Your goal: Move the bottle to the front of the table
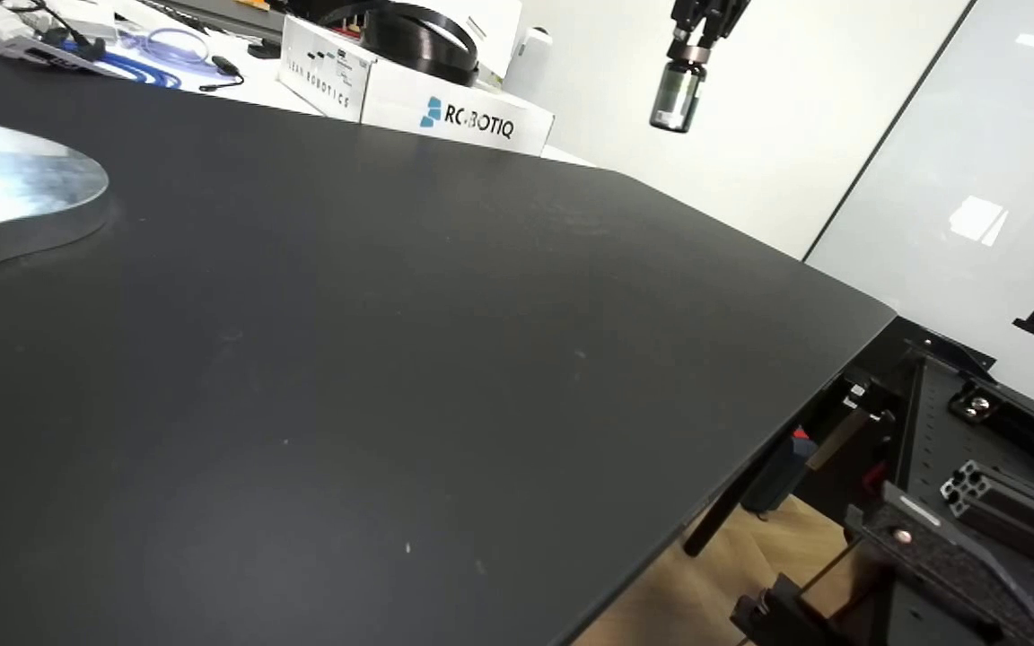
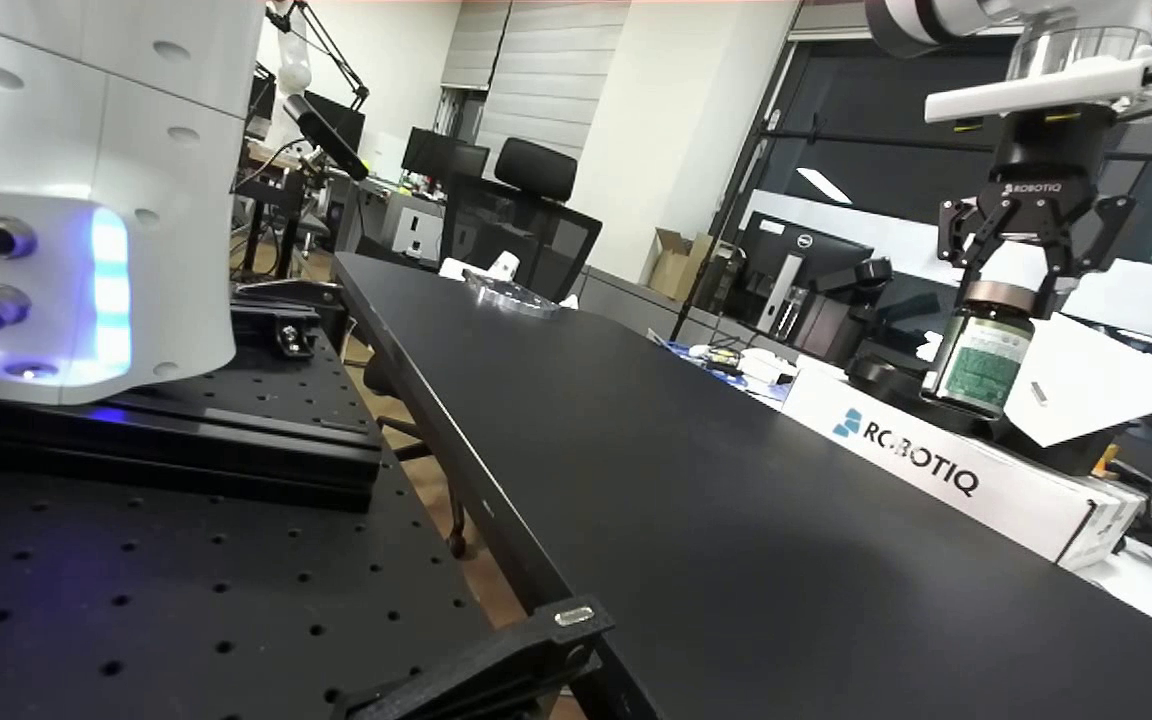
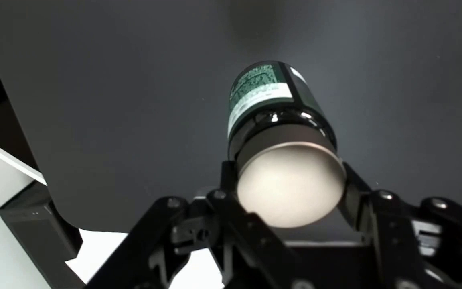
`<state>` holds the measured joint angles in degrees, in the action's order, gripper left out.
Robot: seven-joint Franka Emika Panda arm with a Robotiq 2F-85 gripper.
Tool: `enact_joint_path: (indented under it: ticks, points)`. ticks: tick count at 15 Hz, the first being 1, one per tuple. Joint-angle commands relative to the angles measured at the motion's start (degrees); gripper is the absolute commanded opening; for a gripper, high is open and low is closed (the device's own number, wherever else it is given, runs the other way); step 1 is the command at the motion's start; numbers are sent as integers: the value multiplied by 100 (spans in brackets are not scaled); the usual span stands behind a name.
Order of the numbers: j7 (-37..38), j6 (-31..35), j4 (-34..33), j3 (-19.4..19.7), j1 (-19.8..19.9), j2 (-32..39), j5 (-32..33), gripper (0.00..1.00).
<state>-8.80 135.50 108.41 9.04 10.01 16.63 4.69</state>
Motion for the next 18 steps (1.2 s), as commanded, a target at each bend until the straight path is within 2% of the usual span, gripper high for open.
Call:
enact_joint_path:
  ticks: [1,3,4,7,11,12,13,15,18]
  points:
    - [113,150,1363,321,156,-1081,444,36]
    - [34,-18,1876,508,312,-1550,640,36]
    - [-2,-7,1212,383,250,-905,449,61]
    - [-47,-11,1755,509,374,-1392,550,61]
    - [-46,-10,1832,483,339,-1463,550,61]
    - [-56,166,1919,507,363,-1493,594,36]
    - [-245,404,2081,544,417,-1554,441,36]
    - [-487,1284,2478,633,550,-1631,94,36]
    - [-1208,2114,2902,697,744,-1459,-1324,36]
